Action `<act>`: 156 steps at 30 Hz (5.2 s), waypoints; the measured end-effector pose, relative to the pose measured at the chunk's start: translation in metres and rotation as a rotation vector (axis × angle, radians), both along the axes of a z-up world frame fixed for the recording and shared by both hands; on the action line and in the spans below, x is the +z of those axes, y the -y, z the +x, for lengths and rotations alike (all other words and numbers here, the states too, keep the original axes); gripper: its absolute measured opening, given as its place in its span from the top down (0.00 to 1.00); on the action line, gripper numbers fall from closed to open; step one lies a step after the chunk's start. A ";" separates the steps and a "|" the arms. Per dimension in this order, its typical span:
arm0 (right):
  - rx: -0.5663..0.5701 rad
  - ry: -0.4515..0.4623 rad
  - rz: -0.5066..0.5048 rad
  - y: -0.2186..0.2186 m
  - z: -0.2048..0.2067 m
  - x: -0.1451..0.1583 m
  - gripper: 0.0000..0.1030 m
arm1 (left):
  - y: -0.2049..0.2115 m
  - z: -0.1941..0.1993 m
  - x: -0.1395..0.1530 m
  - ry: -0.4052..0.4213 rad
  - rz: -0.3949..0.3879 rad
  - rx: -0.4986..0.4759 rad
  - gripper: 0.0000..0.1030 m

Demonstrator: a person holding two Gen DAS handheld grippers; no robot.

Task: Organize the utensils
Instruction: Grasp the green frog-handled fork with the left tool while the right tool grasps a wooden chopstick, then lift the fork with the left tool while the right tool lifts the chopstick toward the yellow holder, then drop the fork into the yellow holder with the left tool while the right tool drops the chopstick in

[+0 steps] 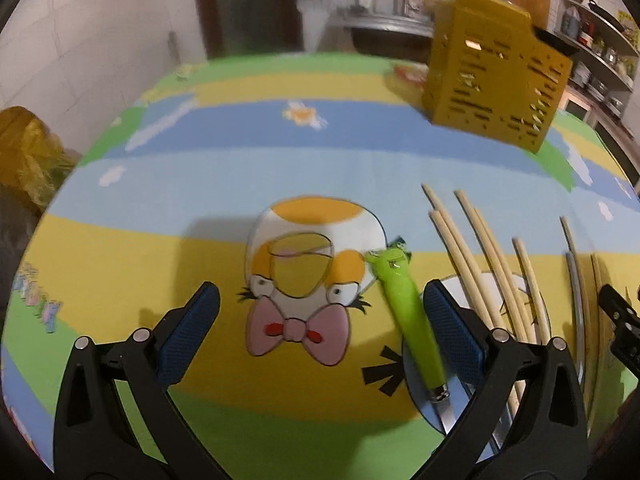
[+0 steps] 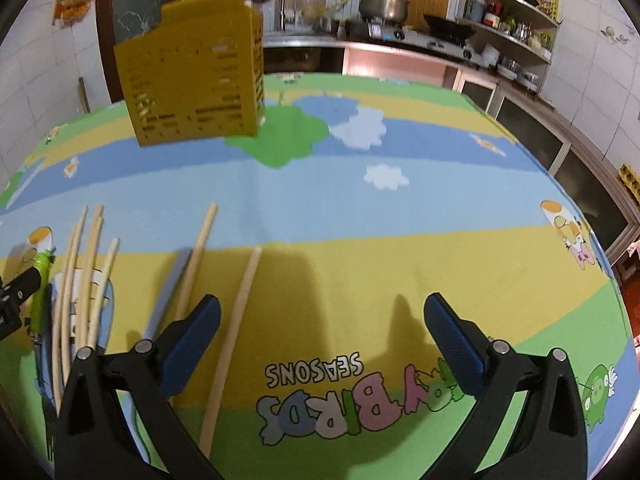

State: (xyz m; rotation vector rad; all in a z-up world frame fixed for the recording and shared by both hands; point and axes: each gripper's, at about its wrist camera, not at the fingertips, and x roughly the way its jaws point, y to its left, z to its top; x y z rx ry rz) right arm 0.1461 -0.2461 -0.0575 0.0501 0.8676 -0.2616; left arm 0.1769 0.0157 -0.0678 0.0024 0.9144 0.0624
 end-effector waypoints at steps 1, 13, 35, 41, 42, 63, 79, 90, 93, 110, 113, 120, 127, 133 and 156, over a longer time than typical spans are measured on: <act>-0.002 -0.009 0.001 0.001 0.001 -0.001 0.04 | 0.000 0.000 -0.001 0.005 0.000 0.000 0.04; -0.005 -0.036 0.097 0.013 0.005 -0.008 0.03 | -0.003 0.007 -0.008 -0.022 -0.047 0.009 0.04; 0.030 0.001 0.077 -0.008 0.003 0.001 0.52 | 0.003 0.001 -0.002 -0.009 -0.062 -0.028 0.35; 0.026 -0.025 0.088 -0.015 0.008 0.004 0.71 | 0.010 0.002 0.003 -0.061 -0.097 -0.054 0.64; 0.026 -0.028 0.090 -0.016 0.009 0.004 0.75 | 0.011 0.003 0.004 -0.068 -0.096 -0.056 0.66; 0.070 0.306 0.125 -0.010 -0.028 0.074 0.94 | 0.020 -0.027 0.066 0.180 -0.147 -0.122 0.85; 0.136 0.626 0.079 -0.018 -0.081 0.123 0.94 | 0.022 -0.079 0.113 0.427 -0.144 -0.150 0.86; 0.156 0.772 0.042 -0.009 -0.019 0.197 0.94 | 0.040 -0.031 0.187 0.573 -0.149 -0.200 0.86; 0.166 0.817 0.022 -0.009 0.012 0.222 0.94 | 0.048 -0.003 0.216 0.622 -0.157 -0.209 0.86; 0.158 0.895 0.071 -0.003 0.180 0.222 0.94 | 0.097 0.152 0.210 0.658 -0.183 -0.233 0.86; 0.178 0.839 0.067 -0.004 0.192 0.193 0.94 | 0.094 0.166 0.185 0.592 -0.200 -0.234 0.86; 0.191 0.695 0.054 -0.001 0.194 0.150 0.94 | 0.091 0.174 0.148 0.484 -0.203 -0.228 0.86; 0.129 0.595 0.033 0.013 0.168 0.171 0.33 | 0.071 0.135 0.176 0.529 -0.184 -0.189 0.27; 0.109 0.584 0.026 0.020 0.115 0.198 0.27 | 0.047 0.081 0.209 0.559 -0.117 -0.153 0.06; 0.140 0.109 0.018 -0.023 0.026 0.017 0.26 | 0.007 0.018 0.032 0.154 -0.094 -0.059 0.05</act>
